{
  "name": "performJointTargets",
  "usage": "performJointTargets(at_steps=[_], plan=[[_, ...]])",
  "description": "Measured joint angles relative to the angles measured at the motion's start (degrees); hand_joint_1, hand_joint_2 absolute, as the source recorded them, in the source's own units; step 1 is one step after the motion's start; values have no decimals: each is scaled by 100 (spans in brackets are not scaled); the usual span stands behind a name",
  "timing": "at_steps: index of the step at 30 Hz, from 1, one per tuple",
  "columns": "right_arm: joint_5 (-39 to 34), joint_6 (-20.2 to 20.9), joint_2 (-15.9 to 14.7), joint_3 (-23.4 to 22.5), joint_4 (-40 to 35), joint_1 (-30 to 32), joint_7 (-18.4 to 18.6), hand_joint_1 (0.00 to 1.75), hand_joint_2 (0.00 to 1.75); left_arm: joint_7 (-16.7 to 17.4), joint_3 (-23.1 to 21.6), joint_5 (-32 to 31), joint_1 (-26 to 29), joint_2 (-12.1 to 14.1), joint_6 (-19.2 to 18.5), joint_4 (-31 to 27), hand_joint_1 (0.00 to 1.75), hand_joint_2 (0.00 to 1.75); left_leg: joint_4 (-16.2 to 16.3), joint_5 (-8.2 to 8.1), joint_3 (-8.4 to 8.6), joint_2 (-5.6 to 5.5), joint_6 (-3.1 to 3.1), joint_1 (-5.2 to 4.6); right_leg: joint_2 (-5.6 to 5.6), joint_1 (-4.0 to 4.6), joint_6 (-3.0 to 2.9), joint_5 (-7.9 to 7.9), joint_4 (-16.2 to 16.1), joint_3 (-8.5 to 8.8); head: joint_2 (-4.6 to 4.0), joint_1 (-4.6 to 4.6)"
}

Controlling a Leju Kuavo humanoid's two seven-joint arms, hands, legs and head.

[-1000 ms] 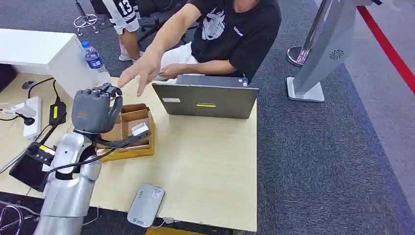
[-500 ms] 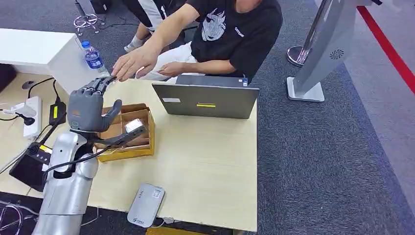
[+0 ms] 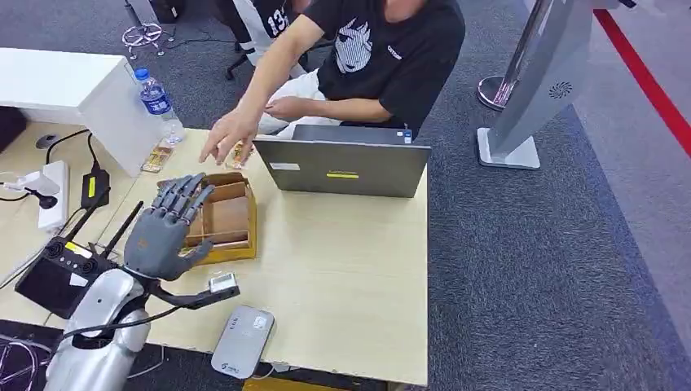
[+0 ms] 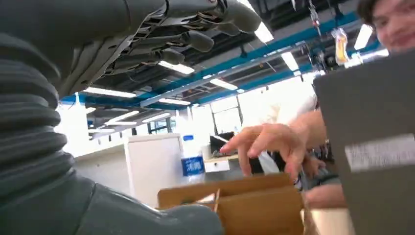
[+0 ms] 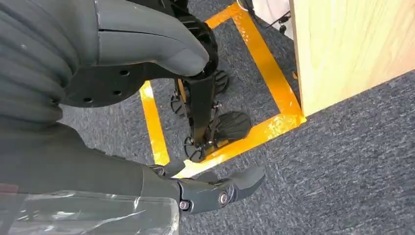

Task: Pass the card to the sensor for recognition and then transmit it.

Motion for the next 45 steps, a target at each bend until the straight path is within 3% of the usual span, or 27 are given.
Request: performJointTargets(at_steps=[9,24,31,35,37,42,45], plan=[[-22,0,-2,-85,0,26,-13,0,175,267,-94,-11,421,515,-66,-46,0,175,0,1,0,-1,0,0,-2,0,1,1,0,2,0,0],[85,0,-2,-177,0,17,11,0,175,437,2,-22,417,653,-37,343,0,175,0,0,-1,-2,0,0,-2,0,0,0,0,2,0,-2],[140,-2,0,-203,0,20,13,0,175,42,100,380,582,594,154,331,0,175,0,0,-2,-1,0,0,-1,0,1,1,0,1,0,0],[138,-35,0,-256,0,19,13,0,175,-499,366,969,806,47,1074,-268,0,175,1,-1,-10,-10,2,-4,-12,-1,3,-1,-4,1,0,2],[127,-55,9,-299,0,18,11,0,175,-790,608,1402,869,-362,1267,-720,0,175,1,-2,-13,-10,4,-4,-12,-1,4,0,-6,2,0,0],[149,-109,22,-378,0,28,11,0,175,-1693,1538,2684,954,-1153,1060,-1503,0,175,1,-4,-9,-7,6,-3,-11,-2,4,0,-6,1,0,0],[157,-114,31,-433,0,31,13,0,175,-1889,2276,3958,987,-1498,839,-1764,0,175,0,-4,-8,-6,6,0,-10,0,2,0,-5,2,0,-2]])
